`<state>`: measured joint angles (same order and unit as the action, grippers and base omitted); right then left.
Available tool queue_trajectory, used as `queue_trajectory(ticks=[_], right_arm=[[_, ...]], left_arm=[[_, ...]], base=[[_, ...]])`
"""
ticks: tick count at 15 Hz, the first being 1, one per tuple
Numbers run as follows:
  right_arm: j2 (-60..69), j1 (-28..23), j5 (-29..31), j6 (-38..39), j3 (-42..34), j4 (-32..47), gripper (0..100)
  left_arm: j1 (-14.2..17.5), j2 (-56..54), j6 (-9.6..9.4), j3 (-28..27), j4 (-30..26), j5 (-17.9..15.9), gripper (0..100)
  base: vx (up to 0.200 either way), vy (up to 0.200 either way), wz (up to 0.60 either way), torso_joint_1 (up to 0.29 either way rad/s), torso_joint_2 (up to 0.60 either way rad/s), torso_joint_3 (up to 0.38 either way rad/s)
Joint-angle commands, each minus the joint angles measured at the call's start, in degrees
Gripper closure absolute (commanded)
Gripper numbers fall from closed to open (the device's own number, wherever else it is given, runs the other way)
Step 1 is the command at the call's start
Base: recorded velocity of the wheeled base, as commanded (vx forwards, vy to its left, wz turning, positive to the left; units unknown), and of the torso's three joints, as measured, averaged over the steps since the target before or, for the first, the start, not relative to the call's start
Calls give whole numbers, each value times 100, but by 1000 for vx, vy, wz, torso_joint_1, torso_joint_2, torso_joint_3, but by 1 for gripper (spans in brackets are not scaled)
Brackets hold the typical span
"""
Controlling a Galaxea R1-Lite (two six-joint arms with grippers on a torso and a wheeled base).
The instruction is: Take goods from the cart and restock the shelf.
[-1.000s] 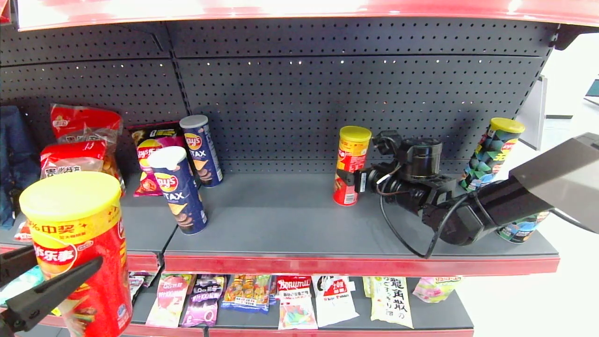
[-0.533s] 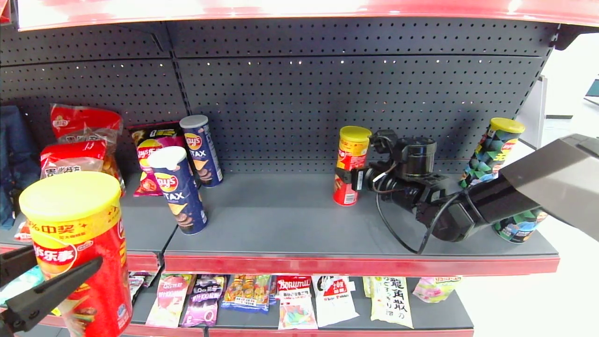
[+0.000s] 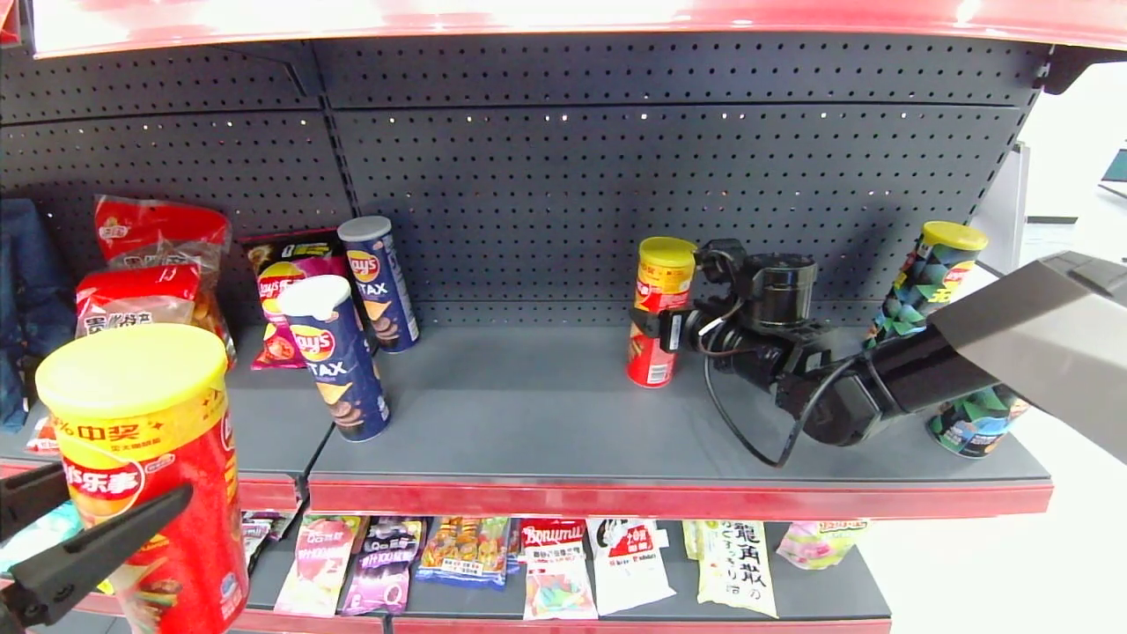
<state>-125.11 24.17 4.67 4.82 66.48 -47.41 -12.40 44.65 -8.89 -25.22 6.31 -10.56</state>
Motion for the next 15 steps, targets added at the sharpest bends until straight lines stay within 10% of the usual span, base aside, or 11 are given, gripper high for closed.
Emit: queue_trajectory(ticks=[1,15], right_arm=[[-66,0,-1,-7,85,-5,0],[-374,8,25,2,533,4,0]], left_arm=[[1,8,1,0,1,-8,100],[-8,79,1,0,1,-25,100]], base=[[0,0,0,0,0,0],[0,0,0,0,0,0]])
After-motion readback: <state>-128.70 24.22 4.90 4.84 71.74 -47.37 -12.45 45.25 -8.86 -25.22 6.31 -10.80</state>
